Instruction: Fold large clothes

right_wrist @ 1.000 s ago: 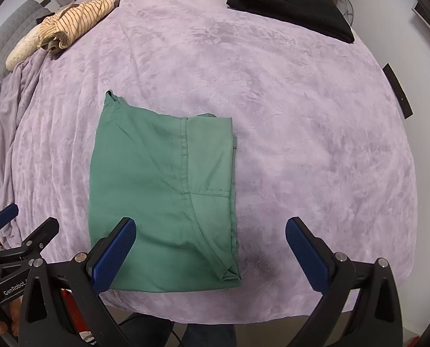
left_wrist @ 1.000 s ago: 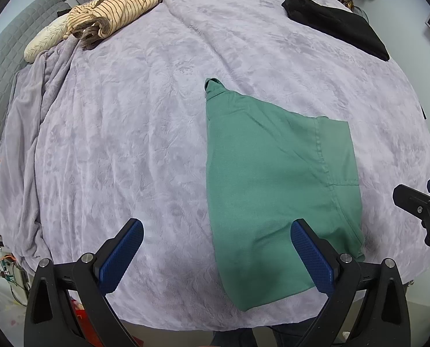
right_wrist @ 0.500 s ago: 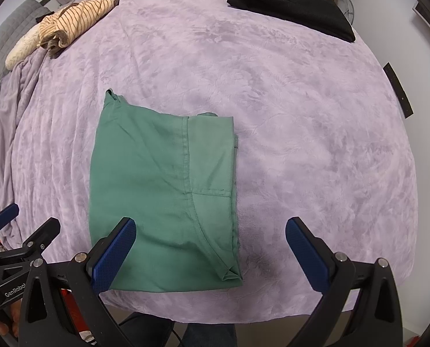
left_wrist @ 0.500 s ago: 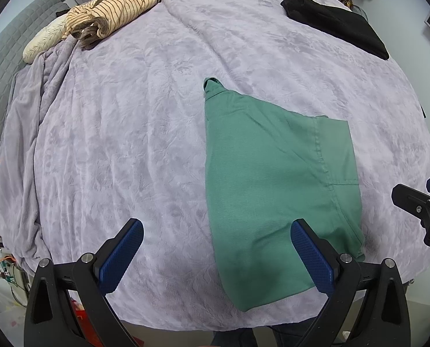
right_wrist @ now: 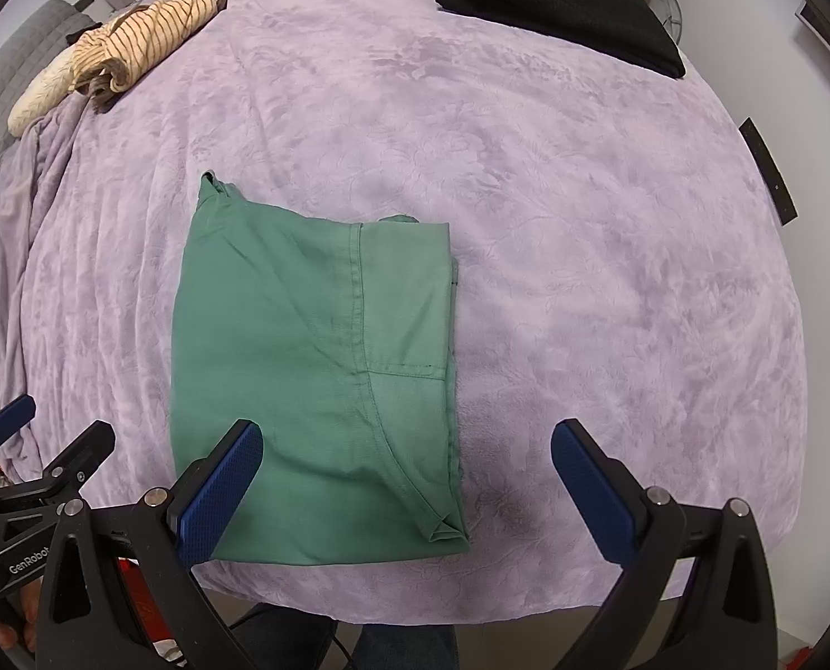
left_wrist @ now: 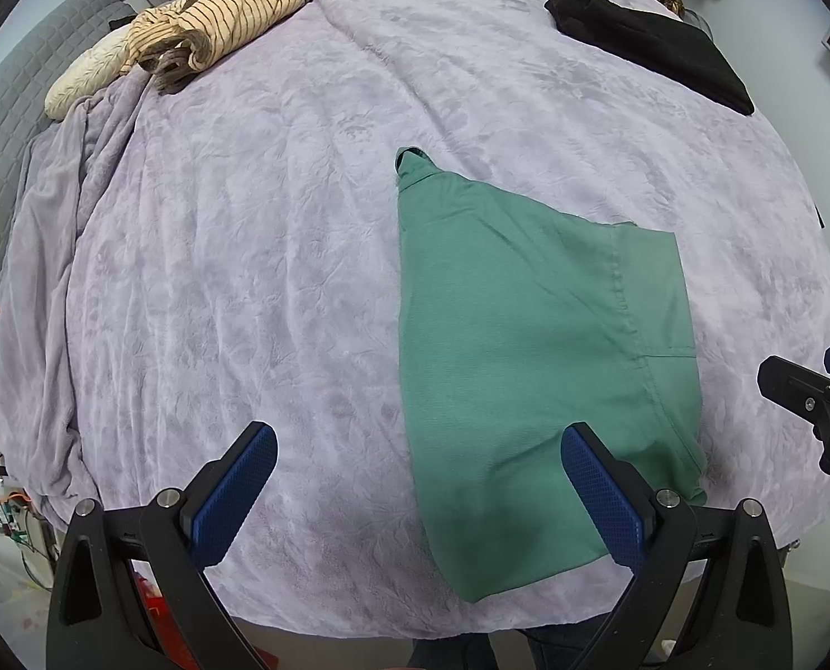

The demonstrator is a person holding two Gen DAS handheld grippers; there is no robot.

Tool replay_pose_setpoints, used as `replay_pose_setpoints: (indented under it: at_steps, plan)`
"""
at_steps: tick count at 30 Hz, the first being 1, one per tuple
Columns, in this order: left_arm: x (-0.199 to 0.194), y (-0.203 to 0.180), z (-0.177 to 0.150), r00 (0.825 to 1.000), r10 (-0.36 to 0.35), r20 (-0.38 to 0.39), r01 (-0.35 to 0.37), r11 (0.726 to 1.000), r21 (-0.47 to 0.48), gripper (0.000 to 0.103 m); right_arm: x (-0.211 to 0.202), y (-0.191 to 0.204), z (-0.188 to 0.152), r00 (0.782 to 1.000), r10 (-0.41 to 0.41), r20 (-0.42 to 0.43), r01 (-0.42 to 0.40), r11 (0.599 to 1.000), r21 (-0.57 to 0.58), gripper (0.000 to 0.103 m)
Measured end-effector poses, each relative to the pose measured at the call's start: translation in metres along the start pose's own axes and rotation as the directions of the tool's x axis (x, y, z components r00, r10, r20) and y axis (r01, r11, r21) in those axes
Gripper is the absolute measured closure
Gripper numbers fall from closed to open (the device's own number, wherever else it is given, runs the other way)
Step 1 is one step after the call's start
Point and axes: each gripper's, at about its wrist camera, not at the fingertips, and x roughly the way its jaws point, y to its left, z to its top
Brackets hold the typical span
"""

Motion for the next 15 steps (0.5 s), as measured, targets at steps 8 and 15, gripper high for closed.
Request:
replay_pose_setpoints:
  at_steps: [8,15]
  plan:
    - [0.0000,-0.0001,-0.0001,1.000,0.000,0.000,0.000,1.000,0.000,0.001,0.0013,-0.0004,0.0001,1.000,0.001,-0.002,-0.001,1.000,-0.002,0.000]
    - [0.0003,-0.0003,-0.0001,1.000,0.001,-0.001,-0.001,1.000,-0.002,0.001,0.0014,-0.0012,0.0015,1.000,0.000,-0.004,0.000,1.000,-0.001,0.000]
